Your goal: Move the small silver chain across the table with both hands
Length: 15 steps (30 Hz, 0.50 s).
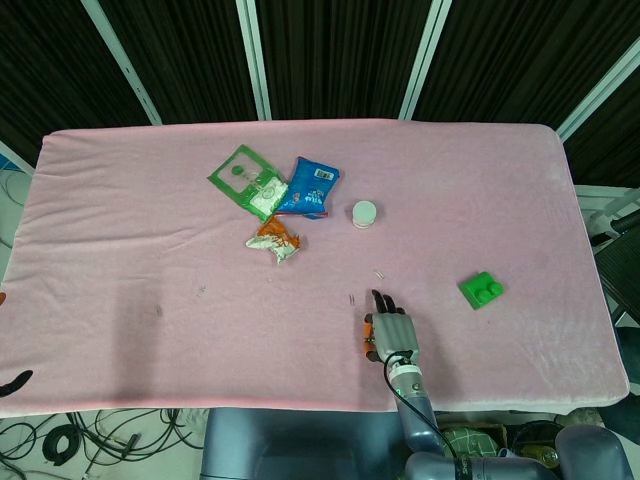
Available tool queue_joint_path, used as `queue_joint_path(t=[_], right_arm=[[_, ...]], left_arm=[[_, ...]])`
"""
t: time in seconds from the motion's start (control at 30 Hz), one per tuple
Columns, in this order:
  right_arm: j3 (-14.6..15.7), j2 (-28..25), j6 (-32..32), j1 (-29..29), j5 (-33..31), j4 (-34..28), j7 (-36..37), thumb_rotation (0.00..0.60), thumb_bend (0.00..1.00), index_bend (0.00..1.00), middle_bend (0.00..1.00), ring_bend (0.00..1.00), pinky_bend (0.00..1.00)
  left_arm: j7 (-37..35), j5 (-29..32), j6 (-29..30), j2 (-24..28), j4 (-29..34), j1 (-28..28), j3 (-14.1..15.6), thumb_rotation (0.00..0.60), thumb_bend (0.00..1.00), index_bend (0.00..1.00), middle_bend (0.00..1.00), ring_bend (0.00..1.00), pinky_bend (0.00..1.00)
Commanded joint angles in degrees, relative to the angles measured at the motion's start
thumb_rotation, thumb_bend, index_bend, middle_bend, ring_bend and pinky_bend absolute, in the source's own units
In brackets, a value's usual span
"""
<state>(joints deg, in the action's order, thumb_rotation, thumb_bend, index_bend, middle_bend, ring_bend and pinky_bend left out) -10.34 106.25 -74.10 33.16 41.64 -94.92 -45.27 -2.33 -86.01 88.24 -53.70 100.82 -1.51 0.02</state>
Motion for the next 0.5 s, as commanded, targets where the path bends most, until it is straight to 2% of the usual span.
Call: queue_joint_path(t=[0.03,0.3,0.5], right_arm=[[-0.2,0.0,0.0,0.0,0.1,-0.1,0.2,0.6,0.33,0.59,0.0,0.04,0.23],[-2.4,-2.2,0.0,0.5,-0.7,-3.4,0.5,0.6,0.33,0.59,0.0,0.04,0.23],[-5.3,-6.1,0.0,1.2,-3.0,-9.1,0.1,0.6,0.33,0.59,0.0,0.04,0.23]], left_arm=[[0.1,0.0,0.0,0.0,0.0,0.0,0.0,0.6,0.07,0.05,0.03,0.0,0.0],[0.1,0.2,0.0,0.1,0.1,0.0,0.0,0.6,0.07,0.06,0.03,0.0,0.0],[0.2,0.2,-0.2,0.0,0.1,0.0,0.0,0.6,0.07,0.06,0.03,0.0,0.0]])
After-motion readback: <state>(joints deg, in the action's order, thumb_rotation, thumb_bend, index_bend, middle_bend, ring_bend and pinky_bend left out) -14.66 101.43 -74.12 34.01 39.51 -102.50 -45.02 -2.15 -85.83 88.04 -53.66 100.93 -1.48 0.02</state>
